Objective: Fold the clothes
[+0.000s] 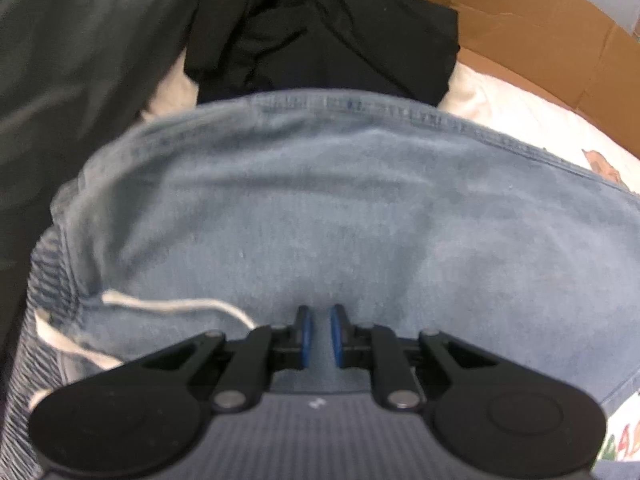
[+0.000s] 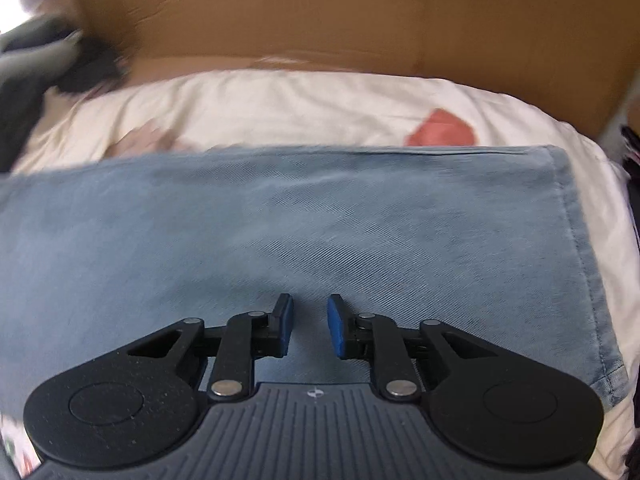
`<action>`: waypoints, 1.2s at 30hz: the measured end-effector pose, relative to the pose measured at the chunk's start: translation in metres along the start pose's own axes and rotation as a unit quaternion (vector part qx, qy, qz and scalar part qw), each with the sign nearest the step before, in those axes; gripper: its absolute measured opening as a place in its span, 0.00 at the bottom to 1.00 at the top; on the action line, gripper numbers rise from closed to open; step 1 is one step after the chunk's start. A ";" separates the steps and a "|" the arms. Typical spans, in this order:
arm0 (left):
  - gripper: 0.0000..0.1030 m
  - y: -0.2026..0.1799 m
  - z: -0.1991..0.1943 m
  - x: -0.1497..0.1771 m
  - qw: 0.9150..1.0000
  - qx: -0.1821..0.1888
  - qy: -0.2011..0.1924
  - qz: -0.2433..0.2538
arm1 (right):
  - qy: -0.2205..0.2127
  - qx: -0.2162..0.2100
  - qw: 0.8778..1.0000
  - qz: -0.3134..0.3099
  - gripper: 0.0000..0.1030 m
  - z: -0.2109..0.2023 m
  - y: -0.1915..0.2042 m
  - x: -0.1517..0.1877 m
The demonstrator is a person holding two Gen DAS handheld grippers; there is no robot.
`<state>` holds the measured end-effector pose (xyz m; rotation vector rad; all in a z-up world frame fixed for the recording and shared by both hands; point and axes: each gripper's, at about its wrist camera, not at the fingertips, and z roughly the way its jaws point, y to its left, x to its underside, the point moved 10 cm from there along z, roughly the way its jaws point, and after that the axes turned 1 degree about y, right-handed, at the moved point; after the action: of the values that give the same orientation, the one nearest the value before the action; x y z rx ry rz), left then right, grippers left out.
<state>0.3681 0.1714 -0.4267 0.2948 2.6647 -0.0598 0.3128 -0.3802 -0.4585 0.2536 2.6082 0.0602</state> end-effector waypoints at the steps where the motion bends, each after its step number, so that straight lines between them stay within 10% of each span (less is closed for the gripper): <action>1: 0.13 0.000 0.000 -0.006 1.000 0.000 -0.005 -0.002 | -0.001 0.006 1.000 0.001 0.22 0.002 -0.004 -0.003; 24: 0.17 0.006 0.034 -0.071 0.998 -0.021 -0.028 -0.042 | -0.034 0.132 0.990 0.024 0.22 0.037 -0.100 -0.084; 36: 0.18 0.013 0.051 -0.099 0.997 -0.029 -0.024 -0.066 | -0.008 0.095 0.995 0.034 0.23 0.043 -0.115 -0.098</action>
<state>0.4794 0.1595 -0.4283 0.0972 2.6294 -0.0305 0.3983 -0.5123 -0.4578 0.4093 2.5903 -0.1677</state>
